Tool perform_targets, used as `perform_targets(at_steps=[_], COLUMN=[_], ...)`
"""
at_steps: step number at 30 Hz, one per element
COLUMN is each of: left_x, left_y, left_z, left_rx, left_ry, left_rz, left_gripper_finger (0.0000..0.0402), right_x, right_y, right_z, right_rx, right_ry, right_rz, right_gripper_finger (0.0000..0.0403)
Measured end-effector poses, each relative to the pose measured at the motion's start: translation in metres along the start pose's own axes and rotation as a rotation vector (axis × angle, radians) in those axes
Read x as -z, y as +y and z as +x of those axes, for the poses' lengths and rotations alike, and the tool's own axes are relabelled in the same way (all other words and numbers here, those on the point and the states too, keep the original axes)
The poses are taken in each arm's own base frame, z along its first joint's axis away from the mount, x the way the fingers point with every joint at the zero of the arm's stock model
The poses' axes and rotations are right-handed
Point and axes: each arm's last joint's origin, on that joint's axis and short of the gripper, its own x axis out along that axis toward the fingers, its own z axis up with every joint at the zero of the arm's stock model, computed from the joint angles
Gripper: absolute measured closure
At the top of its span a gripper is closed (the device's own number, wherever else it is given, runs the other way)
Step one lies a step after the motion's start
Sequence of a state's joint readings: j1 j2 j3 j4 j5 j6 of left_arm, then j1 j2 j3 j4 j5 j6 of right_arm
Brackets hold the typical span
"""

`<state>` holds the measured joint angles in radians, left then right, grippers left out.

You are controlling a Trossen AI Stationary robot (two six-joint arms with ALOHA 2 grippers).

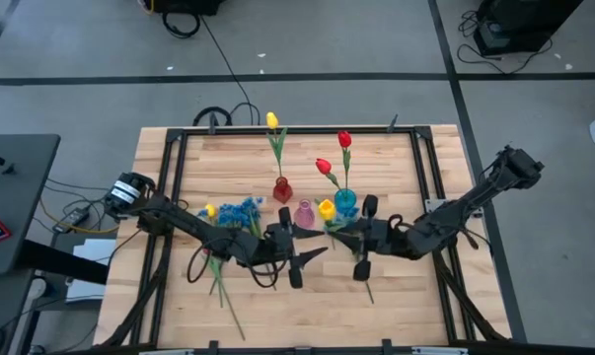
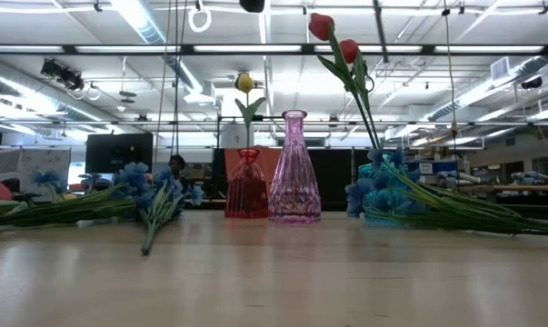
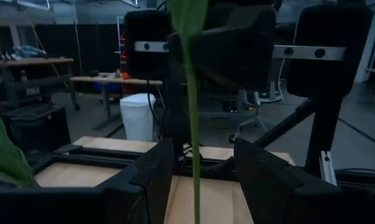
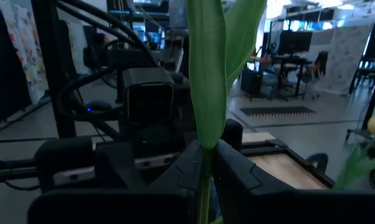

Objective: Sort flowers into vase by color
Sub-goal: Put the yellow tulip into the red transparent vase

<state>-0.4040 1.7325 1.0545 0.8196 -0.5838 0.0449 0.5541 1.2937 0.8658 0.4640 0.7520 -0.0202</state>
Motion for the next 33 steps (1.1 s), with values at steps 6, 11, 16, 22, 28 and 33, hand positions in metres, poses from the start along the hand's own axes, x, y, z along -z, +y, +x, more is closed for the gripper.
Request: perform_targets(at_steps=[6, 11, 16, 22, 28, 33], left_x=[-0.003, -0.002, -0.004, -0.005, -0.005, -0.005], left_y=[0.005, 0.01, 0.013, 0.013, 0.013, 0.013], left_z=[0.004, 0.007, 0.008, 0.008, 0.008, 0.008], left_rx=[-0.018, -0.054, -0.071, -0.085, -0.088, -0.089], left_ry=[-0.008, -0.007, -0.01, -0.017, -0.019, -0.017], left_rz=[0.005, 0.006, 0.026, 0.04, 0.049, 0.051], left_gripper_finger=[0.0224, 0.0224, 0.0225, 0.0255, 0.0332, 0.0389], right_x=[0.006, 0.01, 0.012, 0.015, 0.015, 0.015], right_y=[0.002, 0.003, 0.003, 0.004, 0.003, 0.002], right_z=[0.011, 0.016, 0.018, 0.019, 0.019, 0.019], right_rx=[0.005, -0.03, -0.033, -0.032, -0.021, 0.017], right_ry=[-0.028, -0.021, -0.019, -0.008, -0.005, -0.003], right_rz=[-0.031, -0.041, -0.04, -0.052, -0.063, -0.086], right_gripper_finger=[0.0359, 0.0359, 0.0359, 0.0359, 0.0359, 0.0359])
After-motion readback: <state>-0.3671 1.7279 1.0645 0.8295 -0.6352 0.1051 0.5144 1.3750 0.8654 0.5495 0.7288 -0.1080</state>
